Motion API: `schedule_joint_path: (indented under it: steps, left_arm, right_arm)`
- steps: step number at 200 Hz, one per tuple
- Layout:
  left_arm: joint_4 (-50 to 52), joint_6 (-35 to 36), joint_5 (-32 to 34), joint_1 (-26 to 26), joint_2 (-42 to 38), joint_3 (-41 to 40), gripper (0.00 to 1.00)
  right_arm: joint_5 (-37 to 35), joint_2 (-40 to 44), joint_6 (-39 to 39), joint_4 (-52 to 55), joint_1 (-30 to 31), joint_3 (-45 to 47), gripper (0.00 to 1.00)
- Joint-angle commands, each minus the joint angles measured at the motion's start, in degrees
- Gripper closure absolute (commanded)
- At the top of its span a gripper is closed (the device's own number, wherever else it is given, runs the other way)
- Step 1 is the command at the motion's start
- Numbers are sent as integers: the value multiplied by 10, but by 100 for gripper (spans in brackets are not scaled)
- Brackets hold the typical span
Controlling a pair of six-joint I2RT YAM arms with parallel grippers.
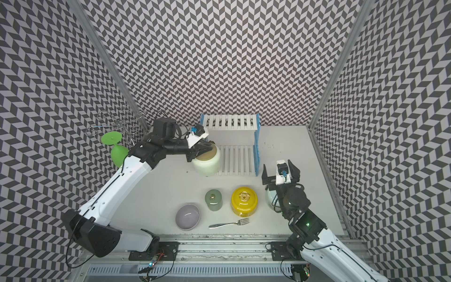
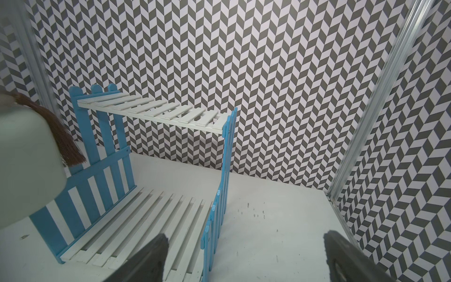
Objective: Remove the tea canisters from the shelf
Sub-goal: Place the tea canister at the center of the board.
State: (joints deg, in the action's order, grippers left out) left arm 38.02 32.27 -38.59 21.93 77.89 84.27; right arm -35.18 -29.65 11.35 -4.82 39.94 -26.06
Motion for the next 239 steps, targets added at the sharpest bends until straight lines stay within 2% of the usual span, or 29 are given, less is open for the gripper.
schedule_joint_path:
  steps: [1,75,135,239]
  left_arm:
    - [-12,28,-30,-25,-55,-12,100]
    - [-21,33,-51,-97,-140,-135,100]
    - [-113,20,-53,-127,-175,-260,100]
    - [-178,111,-60,-149,-188,-392,100]
  right_arm:
    - [-5,0,3,-33,-3,6,0]
    - [-9,1,3,-34,-3,7,1]
    - [-10,5,4,-35,-4,8,0]
    - [-8,7,6,-39,-4,9,0]
